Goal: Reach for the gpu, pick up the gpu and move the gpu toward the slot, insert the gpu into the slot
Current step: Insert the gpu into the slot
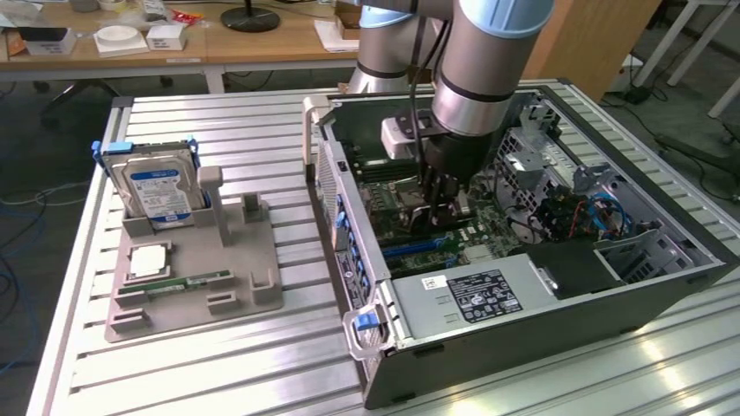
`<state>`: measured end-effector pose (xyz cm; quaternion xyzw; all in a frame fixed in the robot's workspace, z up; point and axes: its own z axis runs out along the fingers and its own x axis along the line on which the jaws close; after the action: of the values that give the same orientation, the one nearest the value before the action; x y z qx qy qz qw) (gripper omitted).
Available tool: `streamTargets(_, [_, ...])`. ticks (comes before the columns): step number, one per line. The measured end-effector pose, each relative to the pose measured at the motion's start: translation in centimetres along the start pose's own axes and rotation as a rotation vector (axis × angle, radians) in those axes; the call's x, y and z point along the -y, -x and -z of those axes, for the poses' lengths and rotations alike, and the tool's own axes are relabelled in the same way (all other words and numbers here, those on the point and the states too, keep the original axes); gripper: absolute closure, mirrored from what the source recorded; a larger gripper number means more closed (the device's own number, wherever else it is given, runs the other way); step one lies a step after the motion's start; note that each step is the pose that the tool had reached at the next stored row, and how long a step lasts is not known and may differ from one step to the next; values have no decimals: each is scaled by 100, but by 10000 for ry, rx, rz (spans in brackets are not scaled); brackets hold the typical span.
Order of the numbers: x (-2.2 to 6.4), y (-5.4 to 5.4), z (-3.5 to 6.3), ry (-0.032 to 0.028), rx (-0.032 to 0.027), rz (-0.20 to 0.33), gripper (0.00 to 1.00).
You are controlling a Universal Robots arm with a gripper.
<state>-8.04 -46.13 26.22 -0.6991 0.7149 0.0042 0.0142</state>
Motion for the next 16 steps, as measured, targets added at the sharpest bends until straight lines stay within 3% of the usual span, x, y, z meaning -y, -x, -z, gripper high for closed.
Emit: streamTargets(16, [-51, -4, -90, 10, -15, -3, 73])
